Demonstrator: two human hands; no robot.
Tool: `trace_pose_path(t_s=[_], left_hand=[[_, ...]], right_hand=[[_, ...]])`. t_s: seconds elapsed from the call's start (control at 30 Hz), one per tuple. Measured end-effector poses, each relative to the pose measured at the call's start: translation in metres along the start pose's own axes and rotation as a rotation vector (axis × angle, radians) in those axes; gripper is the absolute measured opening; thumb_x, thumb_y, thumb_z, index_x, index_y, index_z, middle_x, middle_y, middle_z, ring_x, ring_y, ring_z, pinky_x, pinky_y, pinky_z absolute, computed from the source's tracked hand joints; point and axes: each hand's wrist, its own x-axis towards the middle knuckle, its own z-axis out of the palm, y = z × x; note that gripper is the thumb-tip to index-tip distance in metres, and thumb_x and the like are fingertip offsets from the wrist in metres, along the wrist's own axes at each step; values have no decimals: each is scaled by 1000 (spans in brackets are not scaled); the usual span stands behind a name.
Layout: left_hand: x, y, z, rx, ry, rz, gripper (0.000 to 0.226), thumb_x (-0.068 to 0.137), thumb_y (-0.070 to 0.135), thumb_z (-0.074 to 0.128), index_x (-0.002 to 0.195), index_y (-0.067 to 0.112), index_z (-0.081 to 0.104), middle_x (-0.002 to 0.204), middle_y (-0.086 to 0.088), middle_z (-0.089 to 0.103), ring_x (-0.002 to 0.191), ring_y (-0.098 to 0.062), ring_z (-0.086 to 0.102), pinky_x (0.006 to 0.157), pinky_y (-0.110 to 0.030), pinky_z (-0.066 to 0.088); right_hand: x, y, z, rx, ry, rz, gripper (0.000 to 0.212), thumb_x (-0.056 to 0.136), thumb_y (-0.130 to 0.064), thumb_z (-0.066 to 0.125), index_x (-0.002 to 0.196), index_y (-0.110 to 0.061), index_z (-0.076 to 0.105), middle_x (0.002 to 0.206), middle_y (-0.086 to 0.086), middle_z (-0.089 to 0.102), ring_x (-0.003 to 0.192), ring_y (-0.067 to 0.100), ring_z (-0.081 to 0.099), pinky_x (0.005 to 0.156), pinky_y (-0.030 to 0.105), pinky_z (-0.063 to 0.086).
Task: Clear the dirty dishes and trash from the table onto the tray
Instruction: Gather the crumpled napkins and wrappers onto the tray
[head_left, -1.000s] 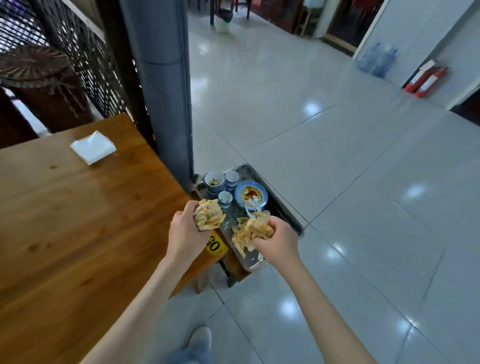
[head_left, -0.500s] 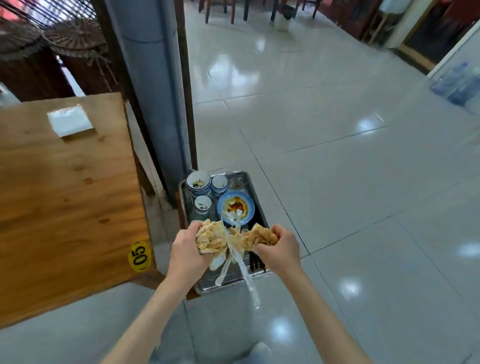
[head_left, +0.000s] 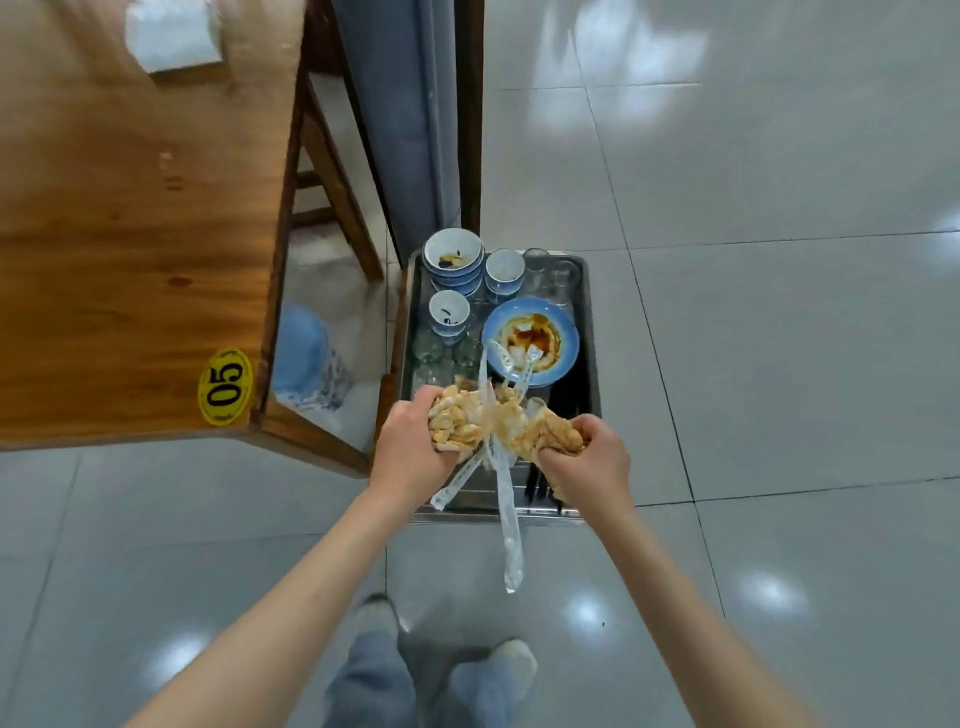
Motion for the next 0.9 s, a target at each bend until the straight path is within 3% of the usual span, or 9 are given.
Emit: trace_pose_path(t_s=[0.17,0.33,0.47,0.57,0.67,0.77,0.9], left_hand=[[5,-42,39,37,-46,-89,49,74,31,74,117,28,51,98,0,52,86,-14,48,59,-16,32],[10,-60,83,34,-142,-93,54,74,30,75,120,32,47,108,2,51,98,-17,49,77,-27,43],[8,-71,106,64,-228,-123,54,77,29,73,124,31,46,111,-1,50,101,-19,50,79,-27,41],[10,-82,113,131,-260,-157,61,78,25,73,130,31,41,119,-4,46,108,-22,48,87,-30,42],[15,-91,115,345,-301,-148,74,79,24,72,136,35,27,128,-7,37,117,-25,40,93,-32,37],[20,-94,114,561,-293,-122,90,77,28,74,143,35,12,137,-10,31,123,-27,34,101,-37,34],[24,-95,110,694,-218,-109,91,74,31,75,143,33,16,134,-7,37,121,-24,37,98,-35,34]], right_hand=[[34,37,23,4,-29,26,17,67,-16,73,69,-23,57,63,-8,60,59,6,57,47,15,41],[55,72,44,-18,-57,57,17,68,-16,73,71,-23,58,65,-9,60,59,3,56,40,7,36],[63,88,57,-57,-82,72,15,68,-18,74,72,-21,59,66,-9,61,62,3,56,48,10,37],[67,93,65,-59,-107,72,18,69,-17,76,74,-21,59,69,-9,60,61,4,56,41,7,37],[69,98,69,-60,-130,76,21,69,-18,78,75,-22,59,70,-9,60,62,4,57,39,6,38],[69,99,72,-64,-151,80,22,68,-19,80,78,-22,60,72,-10,61,65,3,58,49,8,38],[68,95,78,-49,-170,72,22,69,-18,80,79,-19,61,74,-8,61,70,5,59,57,14,46]])
